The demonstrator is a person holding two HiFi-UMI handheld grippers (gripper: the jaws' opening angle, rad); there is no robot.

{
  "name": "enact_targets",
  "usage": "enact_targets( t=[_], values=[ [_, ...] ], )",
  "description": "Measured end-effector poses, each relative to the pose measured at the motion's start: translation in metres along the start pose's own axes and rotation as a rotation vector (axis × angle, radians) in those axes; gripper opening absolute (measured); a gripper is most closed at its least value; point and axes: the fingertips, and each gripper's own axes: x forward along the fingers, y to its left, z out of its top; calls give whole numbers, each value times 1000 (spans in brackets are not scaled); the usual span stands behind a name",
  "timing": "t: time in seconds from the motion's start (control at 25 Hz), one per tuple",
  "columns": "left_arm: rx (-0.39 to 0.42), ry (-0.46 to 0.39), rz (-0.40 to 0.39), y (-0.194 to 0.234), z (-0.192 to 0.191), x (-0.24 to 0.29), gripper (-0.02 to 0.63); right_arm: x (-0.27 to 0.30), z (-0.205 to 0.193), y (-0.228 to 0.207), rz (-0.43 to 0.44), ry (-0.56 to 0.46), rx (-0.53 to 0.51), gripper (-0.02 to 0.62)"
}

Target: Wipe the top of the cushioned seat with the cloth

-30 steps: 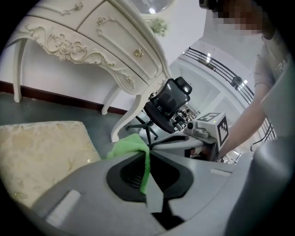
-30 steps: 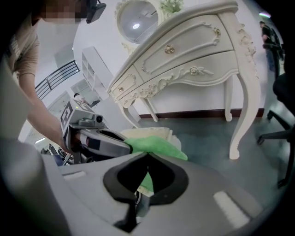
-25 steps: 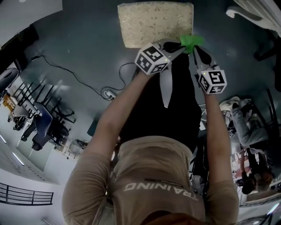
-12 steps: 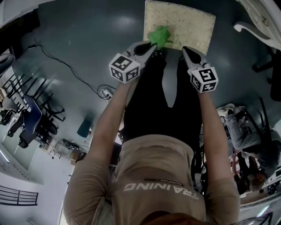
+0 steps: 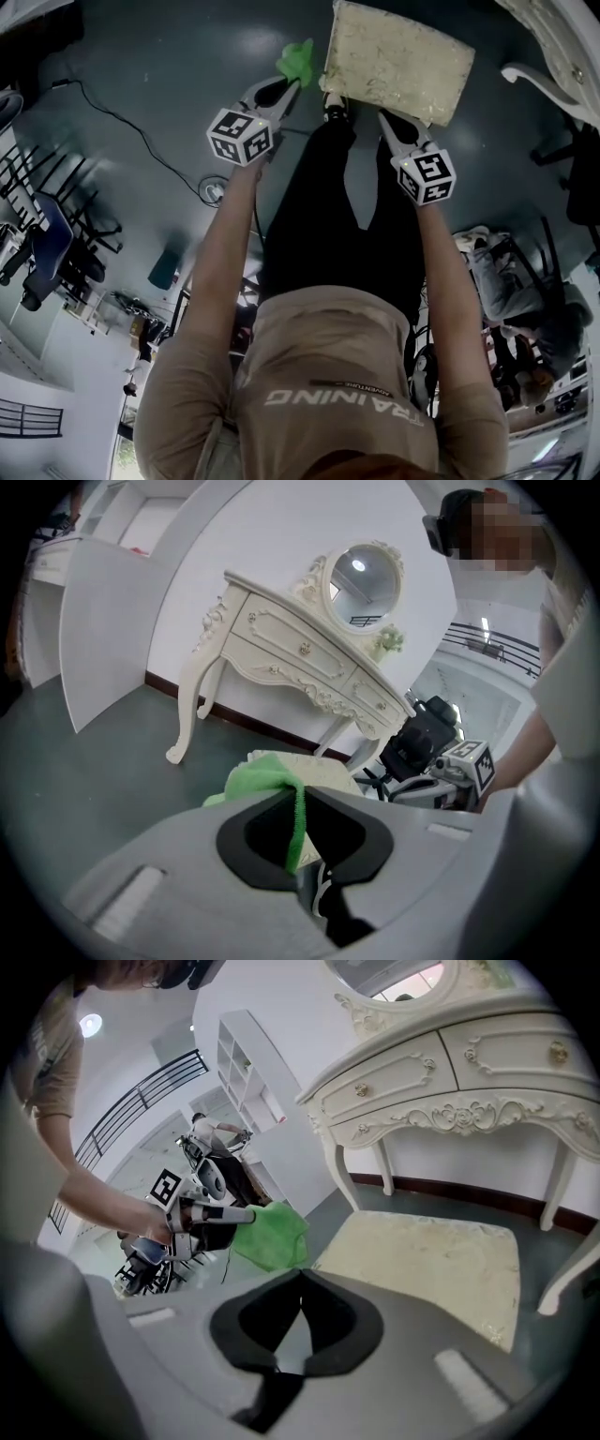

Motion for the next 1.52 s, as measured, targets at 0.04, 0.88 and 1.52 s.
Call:
enact_targets(
  t=[0.04, 0.88, 1.52],
  values=[
    [-1, 20, 3, 3, -7, 5, 25, 0, -2, 0, -2, 5, 3, -5],
    [32, 341, -35, -43, -99, 133, 25, -57, -56, -69, -124, -29, 167, -5],
    [130, 450, -165, -191, -129, 243, 25, -153, -110, -170, -168, -84, 274, -5]
  ],
)
